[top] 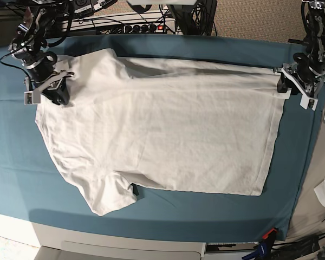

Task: Fold the T-shirt properly
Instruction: 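Lower both grippers and pinch the shirt edge along its length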

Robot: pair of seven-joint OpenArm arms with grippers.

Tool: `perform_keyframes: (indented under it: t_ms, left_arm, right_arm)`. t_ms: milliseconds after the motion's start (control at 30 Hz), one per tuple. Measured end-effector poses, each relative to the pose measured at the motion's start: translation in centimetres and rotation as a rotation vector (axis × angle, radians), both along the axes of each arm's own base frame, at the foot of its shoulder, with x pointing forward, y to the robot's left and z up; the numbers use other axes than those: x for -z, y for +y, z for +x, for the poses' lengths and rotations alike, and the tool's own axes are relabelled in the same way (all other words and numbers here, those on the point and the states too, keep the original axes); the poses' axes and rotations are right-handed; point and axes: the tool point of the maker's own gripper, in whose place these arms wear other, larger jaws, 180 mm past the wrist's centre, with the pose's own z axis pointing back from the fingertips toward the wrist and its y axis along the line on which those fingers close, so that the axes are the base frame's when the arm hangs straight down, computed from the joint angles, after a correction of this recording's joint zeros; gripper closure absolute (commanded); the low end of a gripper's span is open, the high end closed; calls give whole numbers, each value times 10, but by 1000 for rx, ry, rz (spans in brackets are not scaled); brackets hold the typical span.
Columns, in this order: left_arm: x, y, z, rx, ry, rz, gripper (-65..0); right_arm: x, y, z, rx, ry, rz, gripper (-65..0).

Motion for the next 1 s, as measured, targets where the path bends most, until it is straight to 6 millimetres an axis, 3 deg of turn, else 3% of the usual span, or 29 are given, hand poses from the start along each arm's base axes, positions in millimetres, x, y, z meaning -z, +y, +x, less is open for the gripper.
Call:
perform_keyframes:
  t_ms: [67, 367, 533, 1000]
  left_arm:
    - [0, 1, 0, 1, 2, 6, -271]
    - [1, 4, -1, 7, 2, 33, -271]
    - [2, 18, 1, 8, 9, 138, -271]
    - [2, 27, 1, -16, 10, 185, -271]
  right_arm:
    - [-2, -8, -2, 22, -4, -9, -251]
    - [-23, -55, -12, 159, -68, -49, -251]
    - [-29, -74, -20, 214, -80, -67, -251]
    - [-29, -76, -22, 221, -77, -69, -251]
